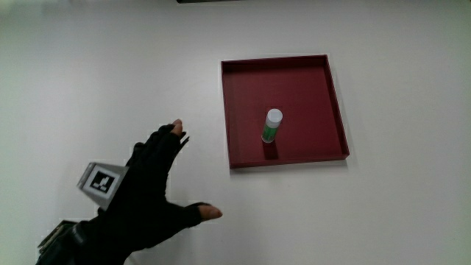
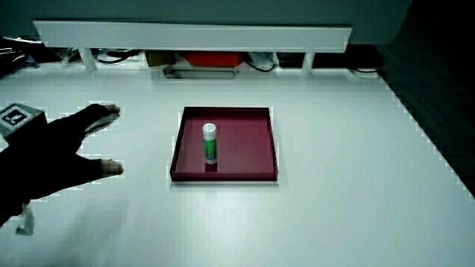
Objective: Pick glue stick
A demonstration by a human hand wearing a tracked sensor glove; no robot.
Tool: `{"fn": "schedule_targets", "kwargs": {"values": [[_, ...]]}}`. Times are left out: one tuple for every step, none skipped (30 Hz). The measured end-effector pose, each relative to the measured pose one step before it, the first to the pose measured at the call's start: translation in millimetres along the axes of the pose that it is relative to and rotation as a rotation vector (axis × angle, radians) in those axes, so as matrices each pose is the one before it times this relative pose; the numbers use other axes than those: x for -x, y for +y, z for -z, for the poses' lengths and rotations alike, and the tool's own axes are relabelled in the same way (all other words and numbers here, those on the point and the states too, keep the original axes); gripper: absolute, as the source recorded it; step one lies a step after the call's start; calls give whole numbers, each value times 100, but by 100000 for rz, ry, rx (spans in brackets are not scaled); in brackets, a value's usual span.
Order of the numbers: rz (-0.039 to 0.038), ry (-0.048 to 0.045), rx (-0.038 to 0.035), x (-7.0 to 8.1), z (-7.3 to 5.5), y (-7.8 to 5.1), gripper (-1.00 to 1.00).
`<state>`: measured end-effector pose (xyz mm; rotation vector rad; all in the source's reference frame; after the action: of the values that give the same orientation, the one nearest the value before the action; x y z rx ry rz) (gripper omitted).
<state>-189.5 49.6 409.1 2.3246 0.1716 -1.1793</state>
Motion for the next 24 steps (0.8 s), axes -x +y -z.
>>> {"fn": "schedule_targets", "kwargs": {"values": [[-17616, -4081, 5516, -1992, -259, -68, 0], [1398, -5598, -262, -321, 237, 350, 0], [1803, -2804, -78, -8, 293, 475, 0], [-3469, -157, 1377, -276, 226, 395, 0], [-3469, -157, 1377, -289, 221, 388, 0], [1858, -1535, 154, -122, 292, 569, 0], [1858, -1535, 154, -107, 293, 572, 0], [1858, -1535, 154, -92, 294, 574, 0], [4619, -2747, -123, -76, 357, 655, 0], [122, 1063, 73, -18, 236, 541, 0], [122, 1063, 73, -20, 235, 541, 0], [208, -2339, 813, -23, 286, 551, 0], [-1872, -1050, 98, -363, 272, 356, 0], [4609, -6, 263, 99, 305, 680, 0], [-3691, 2327, 335, -7, 188, 497, 0], [983, -3134, -275, -66, 242, 527, 0], [3482, -1409, 140, 106, 247, 651, 0], [2116, 2278, -161, 475, 184, 768, 0], [2832, -1414, -786, 192, 203, 575, 0], [-461, -801, -496, 111, 165, 431, 0], [398, -192, 7, 83, 173, 410, 0], [-1773, -1063, 176, -99, 159, 279, 0], [1227, 1162, -758, 184, 143, 447, 0], [-418, 105, -304, 106, 177, 349, 0]]}}
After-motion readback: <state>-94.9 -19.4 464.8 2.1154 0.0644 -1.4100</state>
